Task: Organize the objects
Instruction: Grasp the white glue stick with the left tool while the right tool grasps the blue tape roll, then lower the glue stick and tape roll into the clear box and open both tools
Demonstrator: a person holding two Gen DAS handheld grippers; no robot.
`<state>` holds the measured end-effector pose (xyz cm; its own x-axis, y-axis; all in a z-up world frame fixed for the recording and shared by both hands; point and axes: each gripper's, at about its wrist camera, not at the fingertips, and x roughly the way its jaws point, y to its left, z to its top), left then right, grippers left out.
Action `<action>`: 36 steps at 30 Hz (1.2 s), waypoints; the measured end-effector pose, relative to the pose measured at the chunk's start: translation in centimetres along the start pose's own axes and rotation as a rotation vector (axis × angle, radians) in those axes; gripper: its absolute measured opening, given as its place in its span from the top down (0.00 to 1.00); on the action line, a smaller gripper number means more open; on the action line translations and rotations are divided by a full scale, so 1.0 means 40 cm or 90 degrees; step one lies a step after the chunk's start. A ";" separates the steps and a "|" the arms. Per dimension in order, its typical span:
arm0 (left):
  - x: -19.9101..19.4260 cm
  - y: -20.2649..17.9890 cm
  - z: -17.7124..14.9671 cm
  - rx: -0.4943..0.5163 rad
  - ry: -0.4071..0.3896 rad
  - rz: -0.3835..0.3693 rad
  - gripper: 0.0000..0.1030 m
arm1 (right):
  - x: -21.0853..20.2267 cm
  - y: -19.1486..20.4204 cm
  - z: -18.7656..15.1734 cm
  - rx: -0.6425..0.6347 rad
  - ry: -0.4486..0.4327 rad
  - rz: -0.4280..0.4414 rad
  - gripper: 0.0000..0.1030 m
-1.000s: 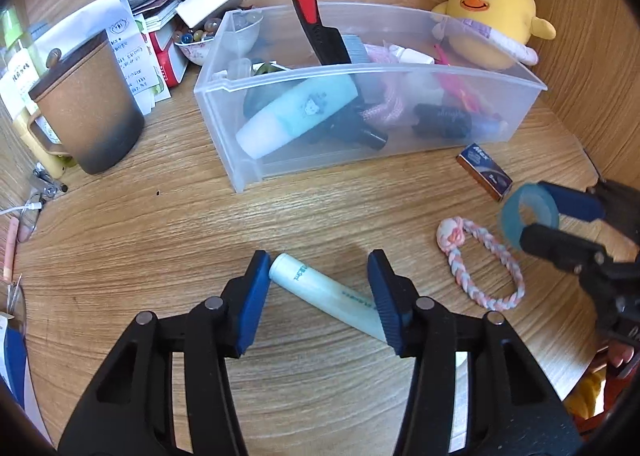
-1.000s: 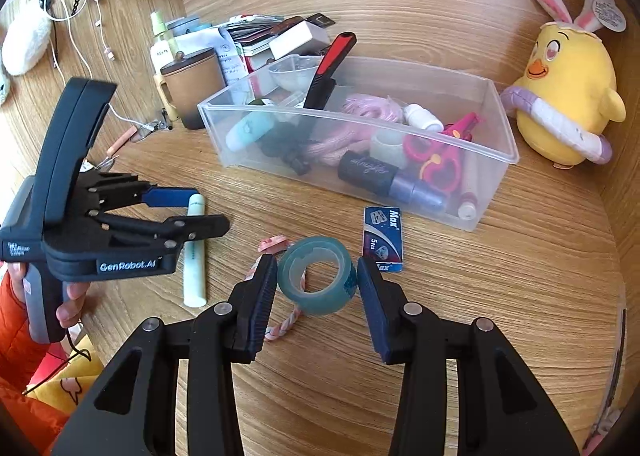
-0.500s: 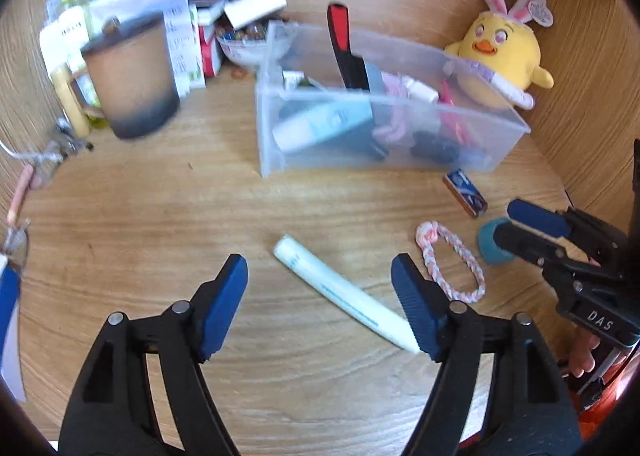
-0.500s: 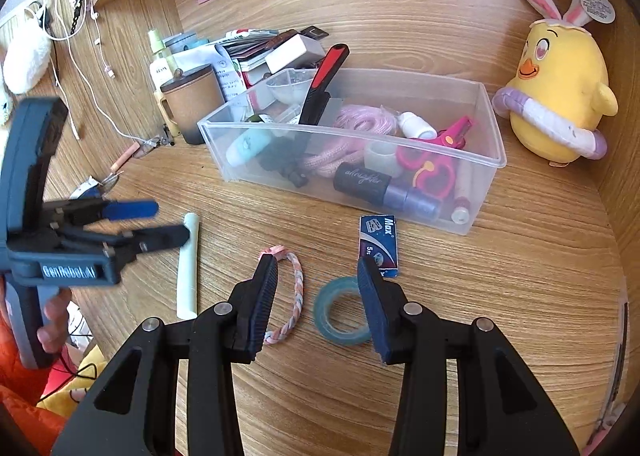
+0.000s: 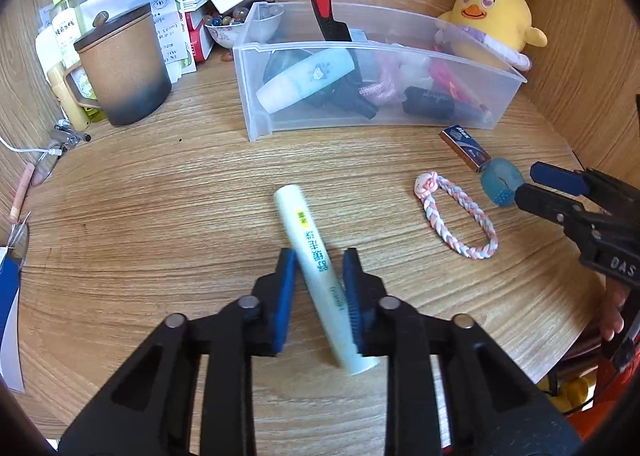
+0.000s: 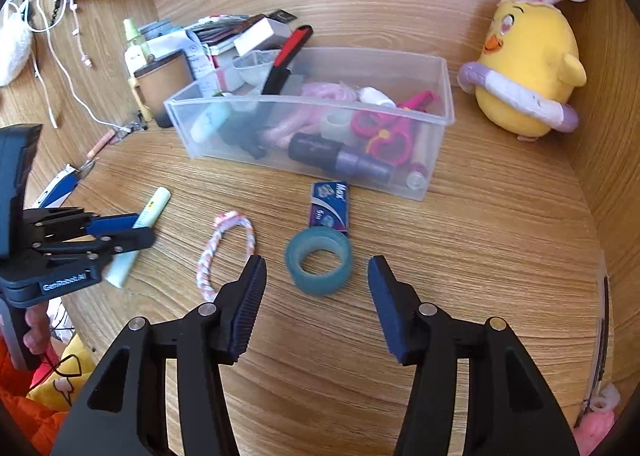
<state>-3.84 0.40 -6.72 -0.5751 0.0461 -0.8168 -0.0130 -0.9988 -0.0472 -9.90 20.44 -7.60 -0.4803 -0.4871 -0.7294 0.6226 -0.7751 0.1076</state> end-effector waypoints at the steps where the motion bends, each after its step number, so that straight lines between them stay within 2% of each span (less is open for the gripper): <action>1: -0.001 0.002 -0.001 0.003 -0.001 0.001 0.85 | 0.006 -0.003 0.001 0.001 0.006 -0.002 0.52; 6: -0.002 0.002 -0.005 0.006 -0.013 0.009 0.85 | 0.033 0.001 0.016 -0.006 0.025 -0.003 0.53; 7: 0.001 0.001 -0.002 0.006 -0.013 0.010 0.86 | 0.039 0.004 0.020 -0.008 0.029 -0.001 0.55; 8: 0.004 0.000 0.002 0.004 -0.013 0.007 0.86 | 0.043 0.007 0.022 -0.009 0.029 0.001 0.63; 9: 0.005 0.003 0.007 0.001 -0.012 0.002 0.86 | 0.048 0.012 0.023 -0.013 0.031 0.002 0.65; 14: -0.016 0.006 0.036 -0.006 -0.036 -0.009 0.86 | 0.049 0.029 0.021 -0.026 0.024 -0.004 0.65; 20: -0.062 0.014 0.084 -0.017 -0.088 -0.022 0.86 | 0.013 0.030 0.033 -0.019 -0.013 -0.004 0.65; 26: -0.107 0.019 0.144 -0.025 -0.143 -0.030 0.86 | -0.046 0.025 0.080 0.001 -0.079 0.007 0.65; 28: -0.119 0.021 0.165 -0.025 -0.159 -0.029 0.91 | -0.065 0.024 0.102 0.007 -0.099 0.011 0.65; 31: -0.139 0.023 0.200 -0.023 -0.186 -0.033 0.91 | -0.080 0.022 0.136 0.016 -0.124 0.018 0.65; 36: -0.139 0.034 0.224 -0.009 -0.193 -0.014 0.90 | -0.079 0.019 0.173 0.025 -0.145 0.020 0.65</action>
<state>-7.98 -1.35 2.91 -0.7931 0.0583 -0.6063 -0.0178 -0.9972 -0.0726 -12.17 18.62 -0.54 -0.5915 -0.5858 -0.5540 0.6171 -0.7712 0.1566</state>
